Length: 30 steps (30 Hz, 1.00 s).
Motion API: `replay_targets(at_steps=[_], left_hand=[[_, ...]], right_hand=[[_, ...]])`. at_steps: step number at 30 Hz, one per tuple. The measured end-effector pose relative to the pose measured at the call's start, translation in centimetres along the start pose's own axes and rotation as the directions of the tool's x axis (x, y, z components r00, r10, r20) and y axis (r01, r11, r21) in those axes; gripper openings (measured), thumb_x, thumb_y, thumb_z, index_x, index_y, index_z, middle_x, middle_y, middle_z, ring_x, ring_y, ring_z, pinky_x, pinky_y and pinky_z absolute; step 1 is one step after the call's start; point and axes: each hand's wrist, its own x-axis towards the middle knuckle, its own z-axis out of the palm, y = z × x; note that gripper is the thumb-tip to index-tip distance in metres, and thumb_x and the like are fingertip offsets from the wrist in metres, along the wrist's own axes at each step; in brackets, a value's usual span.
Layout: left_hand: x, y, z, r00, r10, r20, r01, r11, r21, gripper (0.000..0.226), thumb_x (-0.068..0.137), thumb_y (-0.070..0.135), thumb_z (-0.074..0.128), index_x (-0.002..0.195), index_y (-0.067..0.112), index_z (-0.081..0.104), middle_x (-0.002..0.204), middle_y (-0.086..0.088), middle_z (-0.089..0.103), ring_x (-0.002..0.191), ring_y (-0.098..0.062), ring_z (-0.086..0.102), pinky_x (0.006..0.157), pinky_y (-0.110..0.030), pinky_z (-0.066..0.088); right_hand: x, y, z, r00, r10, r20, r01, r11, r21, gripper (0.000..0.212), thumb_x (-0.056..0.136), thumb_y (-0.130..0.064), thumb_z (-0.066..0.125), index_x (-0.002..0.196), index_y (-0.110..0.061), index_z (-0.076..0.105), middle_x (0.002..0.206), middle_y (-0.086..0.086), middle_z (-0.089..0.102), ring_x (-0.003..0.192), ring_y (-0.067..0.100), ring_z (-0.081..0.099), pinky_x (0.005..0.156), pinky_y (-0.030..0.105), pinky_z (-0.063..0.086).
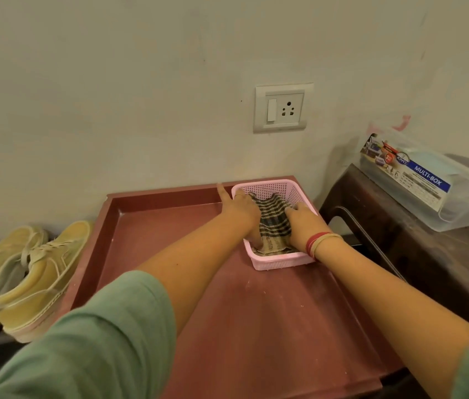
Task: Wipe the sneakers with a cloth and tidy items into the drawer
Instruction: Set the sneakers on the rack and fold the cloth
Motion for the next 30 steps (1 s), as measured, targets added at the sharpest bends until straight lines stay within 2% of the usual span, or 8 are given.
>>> replay_targets(at_steps=[6,10,13,17,20,25,28,30], left_hand=[[0.0,-0.5,0.7,0.996,-0.002,0.088,0.012,0.993,-0.121,0.101,0.071,0.073,0.06,0.149,0.016,0.028,0.16,-0.012,0.005,0.146,-0.034,-0.013,0.101,-0.075,-0.01],[0.1,0.2,0.7,0.994,0.082,-0.072,-0.085,0.995,-0.043,0.071,0.075,0.068,0.061,0.126,0.019,0.053,0.135,-0.007,0.046,0.135,-0.03,0.031,0.102,-0.077,-0.005],[-0.3,0.8,0.5,0.998,0.064,0.021,-0.062,0.997,-0.054,0.051,0.092,0.059,0.039,0.114,0.018,0.061,0.115,-0.003,0.058,0.126,-0.028,0.042,0.099,-0.077,-0.013],[-1.6,0.8,0.3,0.986,0.094,0.134,-0.081,0.992,-0.101,0.045,0.099,0.041,0.034,0.133,0.017,0.05,0.151,-0.008,0.033,0.147,-0.03,0.004,0.096,-0.075,-0.018],[-4.8,0.0,0.7,0.988,0.113,-0.101,-0.14,0.935,-0.326,0.054,0.094,0.031,0.04,0.145,0.015,0.035,0.158,-0.002,0.023,0.148,-0.024,-0.002,0.101,-0.074,-0.014],[-15.9,-0.8,2.6,0.864,-0.161,-0.477,-0.286,0.623,-0.728,0.057,0.091,0.027,0.053,0.145,0.023,0.036,0.147,0.006,0.042,0.141,-0.01,0.027,0.118,-0.05,0.009],[-24.0,-0.9,3.9,0.809,-0.319,-0.493,-0.428,0.256,-0.867,0.053,0.087,0.017,0.064,0.134,0.027,0.043,0.109,0.007,0.068,0.091,0.006,0.06,0.076,-0.009,0.043],[-28.3,-1.2,5.6,0.783,-0.424,-0.454,-0.442,0.134,-0.887,0.046,0.087,0.019,0.065,0.125,0.033,0.045,0.085,0.004,0.068,0.073,-0.007,0.063,0.064,-0.016,0.047]], right_hand=[[-1.3,-1.2,-1.1,0.992,-0.09,-0.089,0.068,0.973,-0.221,0.034,0.089,-0.013,0.055,0.123,-0.016,0.056,0.131,0.009,0.046,0.114,0.03,0.051,0.092,0.04,0.047],[-0.7,-2.4,-0.8,0.992,-0.09,0.091,0.097,0.993,-0.069,0.031,0.088,-0.012,0.053,0.118,-0.015,0.062,0.121,0.009,0.06,0.105,0.026,0.057,0.09,0.035,0.047],[-0.5,-2.2,-0.9,0.958,-0.018,0.285,0.039,0.997,-0.068,0.035,0.091,-0.012,0.049,0.125,-0.016,0.059,0.121,0.009,0.062,0.109,0.026,0.057,0.095,0.033,0.045],[-1.2,-2.0,-1.6,0.924,-0.031,0.381,0.042,0.999,-0.019,0.04,0.093,-0.012,0.044,0.132,-0.018,0.053,0.13,0.008,0.056,0.117,0.027,0.052,0.1,0.033,0.039],[-3.8,-2.2,-2.6,0.98,-0.097,0.173,0.073,0.987,0.14,0.04,0.091,-0.01,0.045,0.128,-0.021,0.056,0.128,0.006,0.059,0.114,0.025,0.054,0.099,0.032,0.04],[-13.3,-4.4,-4.8,0.971,-0.034,-0.236,0.147,0.866,0.478,0.026,0.093,-0.016,0.052,0.115,-0.018,0.066,0.12,-0.004,0.063,0.115,0.014,0.053,0.102,0.018,0.026],[-20.1,-6.8,-5.4,0.945,0.009,-0.326,0.234,0.677,0.698,0.017,0.093,-0.018,0.056,0.104,-0.022,0.069,0.107,-0.01,0.067,0.1,0.0,0.058,0.088,0.012,0.043],[-23.7,-8.4,-5.3,0.939,0.05,-0.339,0.254,0.565,0.785,0.014,0.092,-0.018,0.057,0.099,-0.022,0.069,0.098,-0.008,0.069,0.092,-0.002,0.06,0.078,0.009,0.045]])
